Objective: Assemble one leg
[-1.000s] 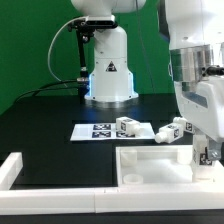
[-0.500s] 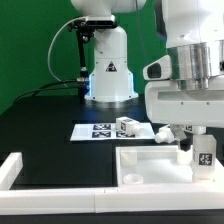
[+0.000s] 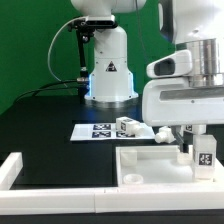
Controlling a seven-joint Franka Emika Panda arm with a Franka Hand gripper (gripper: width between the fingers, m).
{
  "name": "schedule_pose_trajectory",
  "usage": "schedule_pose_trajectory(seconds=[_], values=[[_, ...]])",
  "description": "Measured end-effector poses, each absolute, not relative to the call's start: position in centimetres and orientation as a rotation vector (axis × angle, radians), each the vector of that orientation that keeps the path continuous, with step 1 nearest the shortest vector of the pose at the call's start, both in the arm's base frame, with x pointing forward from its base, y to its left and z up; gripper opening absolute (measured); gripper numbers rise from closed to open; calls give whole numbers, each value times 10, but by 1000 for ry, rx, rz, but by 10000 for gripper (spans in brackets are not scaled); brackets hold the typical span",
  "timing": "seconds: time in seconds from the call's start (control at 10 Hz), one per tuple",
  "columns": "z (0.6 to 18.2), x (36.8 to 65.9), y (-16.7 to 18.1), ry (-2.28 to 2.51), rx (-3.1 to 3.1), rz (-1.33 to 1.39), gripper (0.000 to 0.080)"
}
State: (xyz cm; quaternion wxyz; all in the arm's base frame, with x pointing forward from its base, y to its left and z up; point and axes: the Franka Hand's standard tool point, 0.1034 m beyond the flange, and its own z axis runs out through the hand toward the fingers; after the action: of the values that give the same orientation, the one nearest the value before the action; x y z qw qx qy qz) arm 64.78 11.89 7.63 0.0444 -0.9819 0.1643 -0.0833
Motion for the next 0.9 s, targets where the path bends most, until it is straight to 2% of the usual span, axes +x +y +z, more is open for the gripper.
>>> schedule_pose_trajectory(seconds=[0.1,0.2,0.3,0.4,0.5,0.9], values=[[76,648,118,503,-3001,-255,546],[76,648,118,507,-3000,-254,411],[75,647,115,663,-2965,-243,411],[75,647,112,773,-2936,-237,304],[74,647,111,836,-2917,-233,303],[72,644,105,1922,-2278,-102,300]])
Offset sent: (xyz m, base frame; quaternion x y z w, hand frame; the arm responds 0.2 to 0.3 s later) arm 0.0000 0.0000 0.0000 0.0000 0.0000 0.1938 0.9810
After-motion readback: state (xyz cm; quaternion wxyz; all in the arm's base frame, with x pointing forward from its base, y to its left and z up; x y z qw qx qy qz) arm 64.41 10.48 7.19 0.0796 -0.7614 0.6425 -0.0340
